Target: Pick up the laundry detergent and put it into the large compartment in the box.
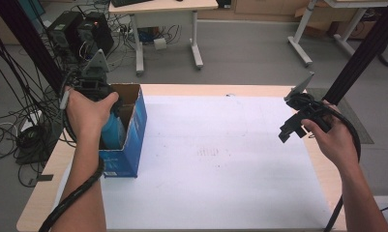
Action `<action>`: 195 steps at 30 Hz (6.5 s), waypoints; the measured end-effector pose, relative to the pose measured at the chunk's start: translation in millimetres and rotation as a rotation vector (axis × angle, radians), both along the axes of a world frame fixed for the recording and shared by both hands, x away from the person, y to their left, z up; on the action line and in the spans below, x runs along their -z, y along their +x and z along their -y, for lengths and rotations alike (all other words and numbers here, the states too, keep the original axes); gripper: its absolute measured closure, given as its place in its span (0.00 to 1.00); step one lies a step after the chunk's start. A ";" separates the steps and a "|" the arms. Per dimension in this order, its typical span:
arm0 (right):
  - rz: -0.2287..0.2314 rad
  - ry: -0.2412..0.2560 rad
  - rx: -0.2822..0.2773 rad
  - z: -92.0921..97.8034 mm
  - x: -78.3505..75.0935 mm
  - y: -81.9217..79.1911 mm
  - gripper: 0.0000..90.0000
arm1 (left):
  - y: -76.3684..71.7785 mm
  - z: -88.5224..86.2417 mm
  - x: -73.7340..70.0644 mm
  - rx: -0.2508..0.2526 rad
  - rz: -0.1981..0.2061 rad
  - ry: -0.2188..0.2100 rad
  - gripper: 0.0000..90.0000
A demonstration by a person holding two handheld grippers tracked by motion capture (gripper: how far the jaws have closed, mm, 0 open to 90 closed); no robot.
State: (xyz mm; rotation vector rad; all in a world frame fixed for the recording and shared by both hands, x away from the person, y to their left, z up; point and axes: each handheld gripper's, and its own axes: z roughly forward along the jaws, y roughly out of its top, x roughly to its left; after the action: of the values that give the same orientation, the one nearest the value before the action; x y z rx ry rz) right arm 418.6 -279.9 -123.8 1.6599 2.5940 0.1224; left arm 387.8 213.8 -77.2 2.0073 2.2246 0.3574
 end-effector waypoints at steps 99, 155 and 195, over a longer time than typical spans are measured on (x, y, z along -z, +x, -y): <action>-0.008 -0.003 0.002 0.6 6.0 -1.8 0.05 | 17.1 -0.7 53.2 -0.004 -0.068 -0.022 0.37; 0.022 0.030 -0.029 6.1 -12.0 -22.4 0.05 | -28.9 40.0 -31.3 0.051 0.084 0.019 0.12; 0.010 0.041 -0.029 15.8 -13.4 -26.9 0.05 | -8.6 105.2 -27.2 0.211 0.062 -0.006 0.09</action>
State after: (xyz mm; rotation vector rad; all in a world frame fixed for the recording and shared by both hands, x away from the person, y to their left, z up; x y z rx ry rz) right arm 391.7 -295.7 -110.4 1.6303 2.6260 0.1864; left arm 379.2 108.6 -50.0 2.1700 1.9513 0.3825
